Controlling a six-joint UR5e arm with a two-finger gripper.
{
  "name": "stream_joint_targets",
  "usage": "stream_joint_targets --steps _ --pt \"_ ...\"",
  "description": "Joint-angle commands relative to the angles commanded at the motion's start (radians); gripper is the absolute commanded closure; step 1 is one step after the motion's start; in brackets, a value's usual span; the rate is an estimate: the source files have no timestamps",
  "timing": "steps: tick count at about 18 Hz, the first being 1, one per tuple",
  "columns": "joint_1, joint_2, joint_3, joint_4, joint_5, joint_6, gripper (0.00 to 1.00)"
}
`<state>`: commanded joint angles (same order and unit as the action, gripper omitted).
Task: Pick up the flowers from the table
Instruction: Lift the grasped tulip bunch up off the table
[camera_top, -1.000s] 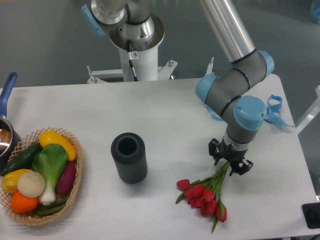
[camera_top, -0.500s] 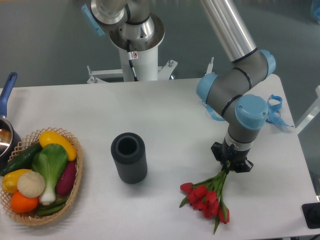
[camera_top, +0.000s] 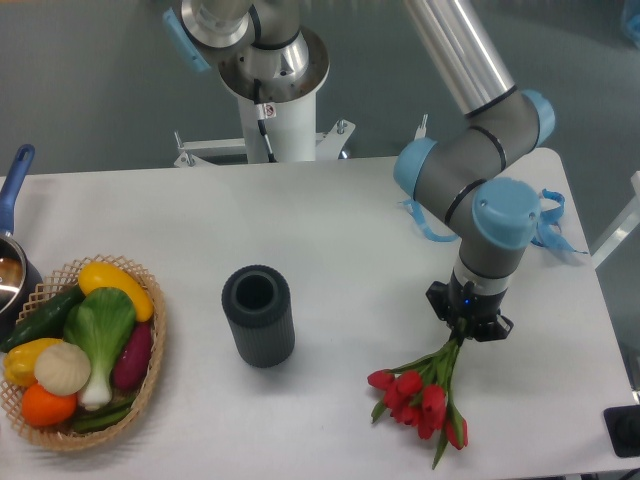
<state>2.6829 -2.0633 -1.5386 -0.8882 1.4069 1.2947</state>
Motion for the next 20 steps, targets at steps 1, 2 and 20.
stream_joint_targets --steps 1,2,20 --pt "0.003 0.012 0.002 0.000 -0.031 -0.009 0.88" --pt "0.006 0.025 0.002 0.002 -0.058 -0.027 0.89" --pt "0.081 0.226 -0.015 0.006 -0.672 -0.273 0.90"
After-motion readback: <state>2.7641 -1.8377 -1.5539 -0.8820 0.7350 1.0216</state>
